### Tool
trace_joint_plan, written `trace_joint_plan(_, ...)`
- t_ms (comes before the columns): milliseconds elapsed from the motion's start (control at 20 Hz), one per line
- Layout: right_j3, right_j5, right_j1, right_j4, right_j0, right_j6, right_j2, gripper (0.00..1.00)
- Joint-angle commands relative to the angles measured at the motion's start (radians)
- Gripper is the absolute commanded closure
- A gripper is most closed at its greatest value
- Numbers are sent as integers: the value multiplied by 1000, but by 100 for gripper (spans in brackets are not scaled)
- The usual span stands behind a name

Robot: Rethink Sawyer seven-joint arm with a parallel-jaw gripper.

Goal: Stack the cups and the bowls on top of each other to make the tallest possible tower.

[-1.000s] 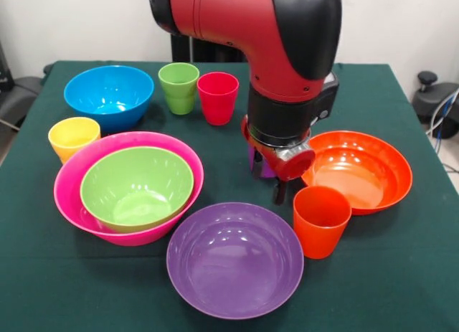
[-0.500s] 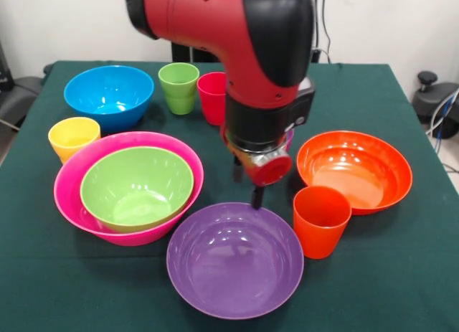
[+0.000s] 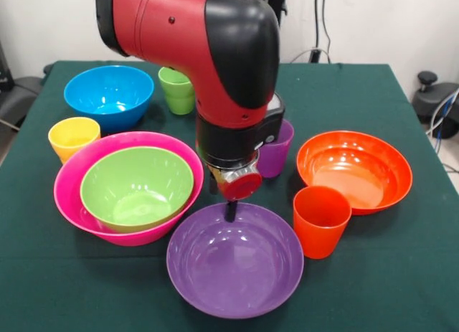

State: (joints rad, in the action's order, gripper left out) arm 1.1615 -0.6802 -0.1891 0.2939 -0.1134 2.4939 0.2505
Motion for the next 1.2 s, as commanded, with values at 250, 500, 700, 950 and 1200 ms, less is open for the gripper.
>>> trace_joint_plan(250,31,36,16,35,48,162,-73,0)
trace_joint_plan(500,45,44,16,48,60,165,-65,0)
trace_joint_plan(700,21,31,24,47,60,156,-49,0)
trace_joint_plan(950,-66,-16,60,35,43,129,-28,0)
trace_joint_plan(1200,-136,-17,113,33,23,109,-22,0)
